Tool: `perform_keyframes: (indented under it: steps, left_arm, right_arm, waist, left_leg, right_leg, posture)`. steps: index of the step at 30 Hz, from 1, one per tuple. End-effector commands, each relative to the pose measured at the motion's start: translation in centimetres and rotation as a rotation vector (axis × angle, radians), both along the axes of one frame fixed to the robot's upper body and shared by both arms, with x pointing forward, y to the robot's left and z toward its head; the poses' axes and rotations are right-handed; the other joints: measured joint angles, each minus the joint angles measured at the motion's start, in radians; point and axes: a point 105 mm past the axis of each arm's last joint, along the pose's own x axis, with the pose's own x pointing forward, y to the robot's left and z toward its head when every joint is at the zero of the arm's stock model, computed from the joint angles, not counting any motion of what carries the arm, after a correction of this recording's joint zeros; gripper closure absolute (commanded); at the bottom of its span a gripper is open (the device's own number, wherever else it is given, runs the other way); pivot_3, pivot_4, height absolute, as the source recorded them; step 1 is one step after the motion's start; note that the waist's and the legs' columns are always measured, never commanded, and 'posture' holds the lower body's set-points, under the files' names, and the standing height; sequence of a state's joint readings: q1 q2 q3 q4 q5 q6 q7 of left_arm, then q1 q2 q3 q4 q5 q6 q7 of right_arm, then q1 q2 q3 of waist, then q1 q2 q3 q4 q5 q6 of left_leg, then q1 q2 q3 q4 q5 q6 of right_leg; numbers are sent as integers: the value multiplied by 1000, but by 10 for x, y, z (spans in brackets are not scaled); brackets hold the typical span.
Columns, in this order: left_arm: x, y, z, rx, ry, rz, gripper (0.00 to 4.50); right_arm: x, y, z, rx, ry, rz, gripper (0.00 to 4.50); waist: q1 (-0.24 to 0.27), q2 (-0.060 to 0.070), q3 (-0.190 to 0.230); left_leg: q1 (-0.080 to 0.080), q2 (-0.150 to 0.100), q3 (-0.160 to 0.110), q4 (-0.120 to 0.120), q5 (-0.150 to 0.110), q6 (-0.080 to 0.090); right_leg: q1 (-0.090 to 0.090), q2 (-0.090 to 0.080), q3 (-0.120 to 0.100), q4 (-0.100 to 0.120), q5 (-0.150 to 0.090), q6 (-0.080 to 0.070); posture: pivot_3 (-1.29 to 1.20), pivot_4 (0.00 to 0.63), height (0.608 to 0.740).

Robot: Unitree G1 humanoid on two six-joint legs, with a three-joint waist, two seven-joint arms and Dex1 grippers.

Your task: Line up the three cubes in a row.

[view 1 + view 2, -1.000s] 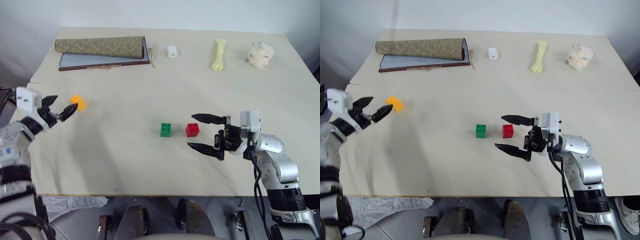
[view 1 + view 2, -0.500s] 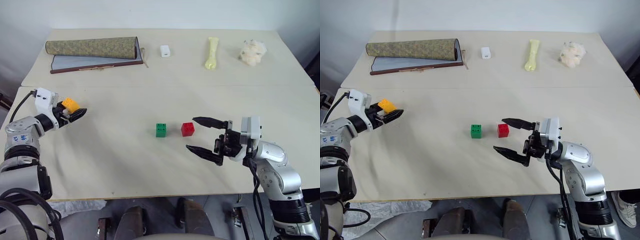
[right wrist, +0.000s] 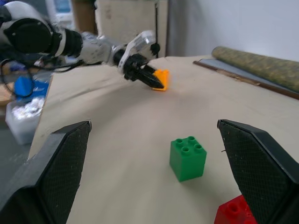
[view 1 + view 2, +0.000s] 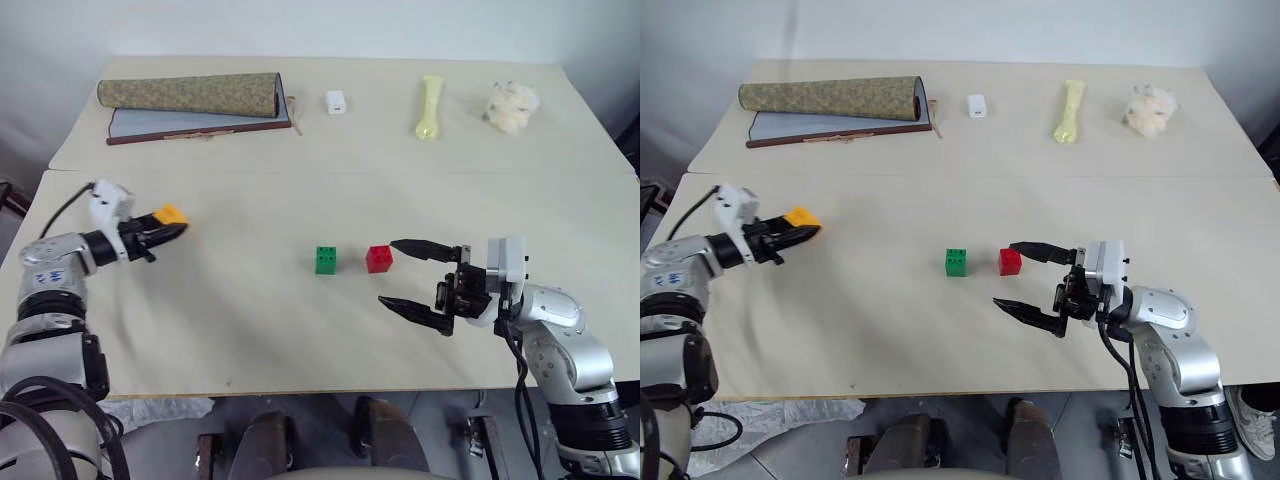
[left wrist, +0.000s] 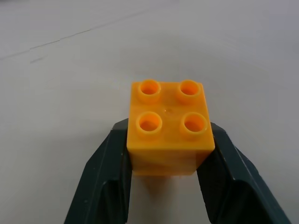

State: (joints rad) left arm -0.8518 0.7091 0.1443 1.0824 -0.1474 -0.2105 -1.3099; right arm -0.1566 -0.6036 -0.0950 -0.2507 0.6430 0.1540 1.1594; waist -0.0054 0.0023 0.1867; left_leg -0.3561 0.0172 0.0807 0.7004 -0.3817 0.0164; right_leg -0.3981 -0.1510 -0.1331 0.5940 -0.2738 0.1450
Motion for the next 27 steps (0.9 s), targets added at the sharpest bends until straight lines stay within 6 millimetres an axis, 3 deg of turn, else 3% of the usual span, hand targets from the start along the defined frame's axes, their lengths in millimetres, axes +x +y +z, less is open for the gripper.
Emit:
perform_keyframes:
  steps: [1, 4, 11, 20, 27]
  left_arm:
    - [-18, -37, 12, 111, -60, -329, 2987]
    - [-21, -60, 5, 148, -45, -456, 2987]
    - [-11, -85, -14, 236, -22, -501, 2987]
    - [-3, -91, -16, 260, -1, -496, 2987]
    - [3, -88, -12, 241, -48, -429, 886]
  right_arm:
    - [-9, -22, 0, -36, 10, -16, 0]
    - [-13, -38, -5, -67, 44, -44, 0]
    - [-18, -50, -9, -80, 51, -100, 0]
    - [-31, -51, -16, -66, 66, -150, 0]
    - [-30, -52, -21, -57, 78, -156, 0]
  waist:
    - [7, 0, 0]
    - [5, 0, 0]
    - [5, 0, 0]
    - [18, -1, 0]
    - [18, -1, 0]
  left_leg:
    - [0, 0, 0, 0, 0, 0]
    - [0, 0, 0, 0, 0, 0]
    - [1, 1, 1, 0, 0, 0]
    - [0, 0, 1, 1, 0, 1]
    - [0, 0, 1, 1, 0, 1]
  right_leg:
    - [0, 0, 0, 0, 0, 0]
    - [0, 0, 0, 0, 0, 0]
    - [0, 0, 1, 1, 0, 0]
    - [0, 0, 0, 0, 0, 0]
    - [0, 0, 1, 0, 0, 0]
  posture:
    - [0, 150, 740]
    - [0, 150, 740]
    - [0, 150, 740]
    - [0, 150, 740]
    - [0, 150, 740]
